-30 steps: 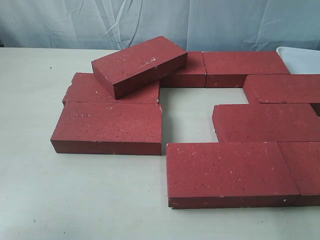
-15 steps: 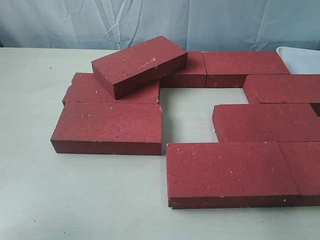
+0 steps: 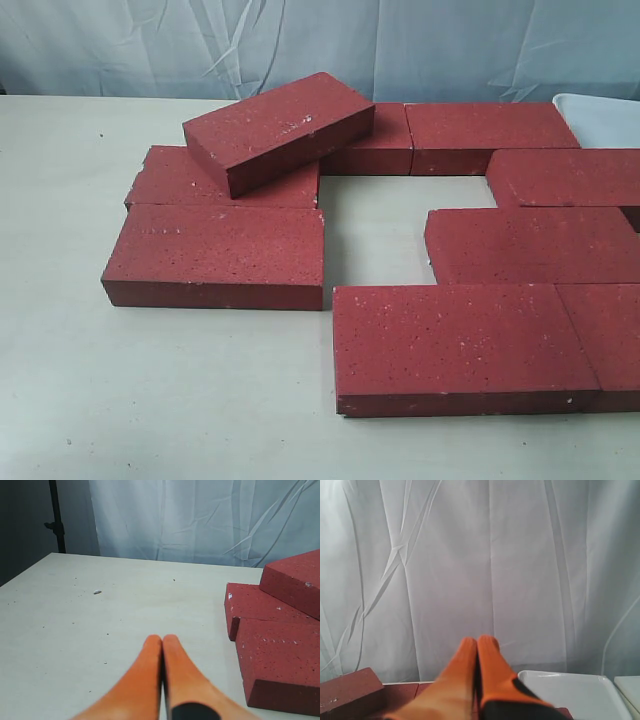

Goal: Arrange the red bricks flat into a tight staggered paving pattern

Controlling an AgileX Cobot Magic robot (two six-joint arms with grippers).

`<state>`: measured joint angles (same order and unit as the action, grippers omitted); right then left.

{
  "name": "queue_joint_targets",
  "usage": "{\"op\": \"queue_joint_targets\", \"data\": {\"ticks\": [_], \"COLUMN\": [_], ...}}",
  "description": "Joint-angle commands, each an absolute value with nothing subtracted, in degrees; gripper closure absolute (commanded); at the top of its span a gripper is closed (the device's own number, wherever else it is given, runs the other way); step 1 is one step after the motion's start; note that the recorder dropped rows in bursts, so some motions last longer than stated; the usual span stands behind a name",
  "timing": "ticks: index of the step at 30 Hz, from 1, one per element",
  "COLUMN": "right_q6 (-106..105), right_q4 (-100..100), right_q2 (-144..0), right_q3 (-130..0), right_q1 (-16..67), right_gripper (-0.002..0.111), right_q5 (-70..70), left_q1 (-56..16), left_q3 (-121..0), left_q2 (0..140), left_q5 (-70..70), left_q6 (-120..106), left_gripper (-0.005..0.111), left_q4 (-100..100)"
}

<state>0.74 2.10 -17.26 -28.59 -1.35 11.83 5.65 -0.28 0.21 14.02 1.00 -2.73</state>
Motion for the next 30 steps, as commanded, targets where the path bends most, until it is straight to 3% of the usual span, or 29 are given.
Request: {"op": "queue_joint_targets", "data": {"ticks": [1, 11, 19, 30], "right_q6": [0.45, 0.45, 0.45, 0.0], "right_q4": [1.65, 0.54, 0.72, 6.72], "right_q2": [-17.5, -22.45, -34.03, -46.91], "right_q3": [-28.93, -29.15, -36.1, -37.88], "right_q1": [-1.2, -1.2, -1.2, -1.2], "right_gripper": [0.108, 0.108, 0.108, 0.108], "right_q5": [13.57, 14.94, 23.72, 25.12], "left_q1": [5.74, 5.74, 5.74, 5.74], "left_q3": [0.0, 0.0, 0.0, 0.0], "left_q2": [0.0, 0.0, 0.0, 0.0], "left_q5": [13.2, 13.2, 13.2, 12.58], "left_q6": [1.09, 1.09, 1.09, 1.09], "left_gripper": [0.107, 0.107, 0.107, 0.107], "left_q4": [-2.73, -2.73, -2.73, -1.55]}}
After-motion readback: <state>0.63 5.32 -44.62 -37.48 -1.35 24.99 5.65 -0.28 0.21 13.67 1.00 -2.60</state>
